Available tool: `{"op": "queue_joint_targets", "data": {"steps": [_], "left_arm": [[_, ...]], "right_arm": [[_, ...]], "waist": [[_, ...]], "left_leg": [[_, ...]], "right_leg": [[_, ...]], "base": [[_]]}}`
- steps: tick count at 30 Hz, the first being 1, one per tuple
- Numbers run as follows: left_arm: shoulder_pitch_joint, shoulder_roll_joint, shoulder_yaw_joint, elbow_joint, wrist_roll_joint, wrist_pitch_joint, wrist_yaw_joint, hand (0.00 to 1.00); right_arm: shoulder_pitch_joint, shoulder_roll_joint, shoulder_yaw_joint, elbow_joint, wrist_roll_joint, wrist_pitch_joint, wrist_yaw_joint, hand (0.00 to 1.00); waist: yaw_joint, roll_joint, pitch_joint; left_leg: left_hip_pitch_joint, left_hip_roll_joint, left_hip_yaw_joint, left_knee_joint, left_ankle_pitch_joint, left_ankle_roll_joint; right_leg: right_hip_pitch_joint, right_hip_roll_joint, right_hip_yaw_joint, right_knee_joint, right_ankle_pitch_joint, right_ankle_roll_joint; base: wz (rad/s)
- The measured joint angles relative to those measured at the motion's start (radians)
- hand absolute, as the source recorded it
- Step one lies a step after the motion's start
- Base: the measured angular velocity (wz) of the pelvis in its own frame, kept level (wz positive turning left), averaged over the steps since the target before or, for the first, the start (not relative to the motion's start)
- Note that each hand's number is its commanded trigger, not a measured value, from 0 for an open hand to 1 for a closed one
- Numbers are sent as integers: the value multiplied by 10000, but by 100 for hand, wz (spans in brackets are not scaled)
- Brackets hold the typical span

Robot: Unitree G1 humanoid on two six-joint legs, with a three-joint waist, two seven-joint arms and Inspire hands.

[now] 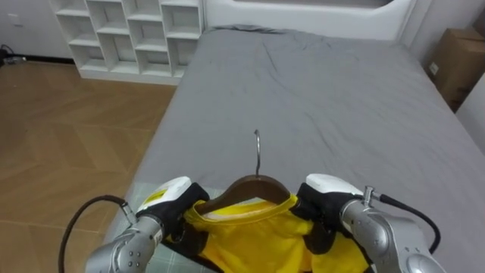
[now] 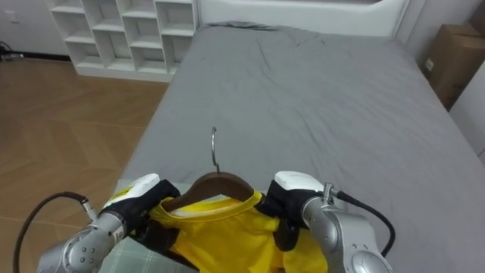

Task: Hang clothes

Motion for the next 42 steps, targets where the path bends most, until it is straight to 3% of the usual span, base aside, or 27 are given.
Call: {"op": "queue_joint_targets", "data": {"steps": [20,42], "left_arm": [[-26,-311,162,0,-1671,-1,42,0],[-39,-312,400,439,-2164,-3,121,0]], "right_arm": [[242,-17,3,367,-31,-82,460,100],[581,-120,-7,506,878,-198,699,100]], "waist": [[205,60,-33],[215,133,-65]], "left_leg": [[297,-4,146,-185,-1,2],[320,-19,179,-186,-7,12]], "right_leg": [[143,7,168,11,-1,3],[153,5,204,18,-1,7]], "base": [[-2],[-1]]}}
